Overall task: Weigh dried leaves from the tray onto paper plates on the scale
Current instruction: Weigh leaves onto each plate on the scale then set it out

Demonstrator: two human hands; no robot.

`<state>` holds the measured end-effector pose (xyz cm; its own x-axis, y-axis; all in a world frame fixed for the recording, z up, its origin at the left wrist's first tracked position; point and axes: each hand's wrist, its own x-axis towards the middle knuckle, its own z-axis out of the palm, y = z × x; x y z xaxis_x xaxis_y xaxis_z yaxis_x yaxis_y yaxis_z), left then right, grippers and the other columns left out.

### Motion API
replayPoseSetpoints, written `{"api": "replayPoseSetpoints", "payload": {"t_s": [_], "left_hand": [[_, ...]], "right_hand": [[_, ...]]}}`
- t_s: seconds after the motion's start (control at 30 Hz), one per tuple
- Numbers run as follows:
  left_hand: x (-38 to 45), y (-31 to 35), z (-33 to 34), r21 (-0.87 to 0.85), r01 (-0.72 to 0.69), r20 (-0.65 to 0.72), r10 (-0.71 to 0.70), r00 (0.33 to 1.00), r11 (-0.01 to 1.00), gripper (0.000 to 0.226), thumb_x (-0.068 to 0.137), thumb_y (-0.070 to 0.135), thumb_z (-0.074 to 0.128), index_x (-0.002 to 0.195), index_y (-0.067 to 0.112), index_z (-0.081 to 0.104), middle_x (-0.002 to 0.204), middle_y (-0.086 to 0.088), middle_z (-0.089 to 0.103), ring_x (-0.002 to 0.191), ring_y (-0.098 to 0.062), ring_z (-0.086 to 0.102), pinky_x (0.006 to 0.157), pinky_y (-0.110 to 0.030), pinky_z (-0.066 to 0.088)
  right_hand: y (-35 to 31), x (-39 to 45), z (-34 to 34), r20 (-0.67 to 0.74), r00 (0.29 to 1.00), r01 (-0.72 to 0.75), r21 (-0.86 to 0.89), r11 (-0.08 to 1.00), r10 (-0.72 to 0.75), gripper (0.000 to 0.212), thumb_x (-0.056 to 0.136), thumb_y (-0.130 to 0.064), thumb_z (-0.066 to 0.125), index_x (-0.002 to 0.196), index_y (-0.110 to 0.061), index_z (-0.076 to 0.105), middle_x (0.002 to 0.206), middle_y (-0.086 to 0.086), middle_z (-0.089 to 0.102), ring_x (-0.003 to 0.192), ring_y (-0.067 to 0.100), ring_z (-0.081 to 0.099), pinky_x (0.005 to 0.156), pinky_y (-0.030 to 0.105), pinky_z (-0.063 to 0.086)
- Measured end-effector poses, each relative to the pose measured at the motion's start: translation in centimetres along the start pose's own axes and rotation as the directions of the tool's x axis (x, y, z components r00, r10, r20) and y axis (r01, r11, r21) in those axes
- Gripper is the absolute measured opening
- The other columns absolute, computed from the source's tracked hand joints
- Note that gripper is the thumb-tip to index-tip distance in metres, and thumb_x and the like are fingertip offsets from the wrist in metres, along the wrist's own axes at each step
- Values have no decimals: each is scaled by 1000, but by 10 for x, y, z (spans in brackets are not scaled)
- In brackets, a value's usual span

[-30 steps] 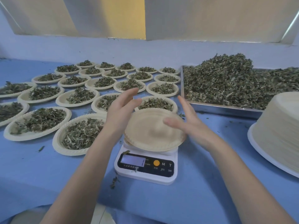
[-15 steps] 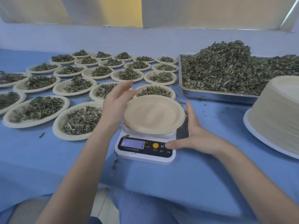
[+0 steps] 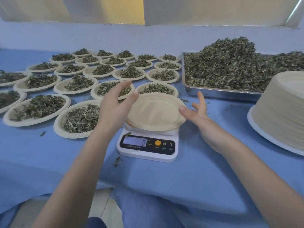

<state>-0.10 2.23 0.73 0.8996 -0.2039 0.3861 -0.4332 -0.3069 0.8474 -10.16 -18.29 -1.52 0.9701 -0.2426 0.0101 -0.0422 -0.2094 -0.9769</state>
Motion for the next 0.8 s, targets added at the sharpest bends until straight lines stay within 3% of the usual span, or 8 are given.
{"api": "replayPoseSetpoints", "payload": {"t_s": [0.13, 0.27, 0.37, 0.43, 0.5, 0.6, 0.7, 0.8], "left_hand": [[13, 14, 3, 122, -86, 84, 76, 994, 989, 40, 91, 34, 57, 131, 35, 51, 137, 16, 49, 128, -7, 41, 105, -32, 32], [42, 38, 28, 275, -229, 275, 151, 949, 934, 41, 87, 33, 61, 128, 34, 55, 130, 18, 52, 112, 0, 44, 87, -16, 26], [69, 56, 60, 320, -339, 443, 176, 879, 885, 45, 87, 27, 59, 132, 29, 53, 137, 11, 51, 126, -7, 43, 89, -15, 26], [89, 64, 81, 375, -419, 541, 171, 823, 827, 49, 88, 21, 55, 137, 23, 48, 141, 5, 48, 131, -12, 40, 94, -17, 27], [105, 68, 102, 431, -458, 632, 102, 768, 777, 52, 88, 20, 53, 139, 19, 44, 143, -3, 46, 131, -18, 40, 102, -25, 31], [125, 67, 128, 494, -450, 693, -25, 720, 744, 49, 89, 21, 52, 137, 14, 45, 138, -8, 49, 125, -25, 45, 99, -31, 39], [140, 66, 147, 502, -492, 719, -27, 694, 711, 39, 90, 18, 51, 128, 10, 52, 125, -12, 57, 115, -28, 52, 91, -33, 42], [151, 64, 160, 487, -514, 734, -12, 679, 706, 41, 90, 18, 53, 131, 14, 49, 123, -12, 57, 113, -28, 52, 88, -31, 40]], "right_hand": [[-11, 15, 1, -42, 999, 35, 11, 999, -34, 115, 46, -84, 57, 141, -59, -2, 155, -22, 2, 143, 4, 11, 99, 31, 16], [-22, 45, -7, -122, 990, 66, -67, 996, -74, 99, 68, -77, 60, 147, -46, 8, 156, -15, 7, 142, 8, 15, 102, 28, 20], [-29, 70, -19, -146, 983, 80, -206, 975, -111, 75, 87, -56, 55, 149, -39, 16, 154, -11, 11, 136, 1, 16, 98, 24, 19], [-33, 89, -31, -170, 978, 56, -346, 937, -121, 64, 92, -50, 51, 148, -35, 24, 152, -4, 20, 138, 9, 19, 97, 25, 21], [-33, 110, -46, -207, 970, -12, -573, 819, -130, 59, 93, -48, 49, 146, -30, 32, 148, 4, 30, 139, 21, 24, 105, 30, 24], [-29, 146, -73, -280, 959, -204, -770, 604, -34, 63, 91, -50, 50, 146, -24, 34, 148, 13, 31, 135, 33, 30, 107, 40, 30], [-23, 194, -97, -314, 944, -313, -752, 581, 102, 65, 90, -47, 53, 144, -17, 36, 149, 17, 29, 133, 35, 35, 106, 41, 36], [-17, 246, -110, -209, 947, -310, -789, 530, 244, 69, 91, -47, 51, 148, -16, 28, 154, 16, 20, 138, 36, 28, 109, 43, 32]]}}
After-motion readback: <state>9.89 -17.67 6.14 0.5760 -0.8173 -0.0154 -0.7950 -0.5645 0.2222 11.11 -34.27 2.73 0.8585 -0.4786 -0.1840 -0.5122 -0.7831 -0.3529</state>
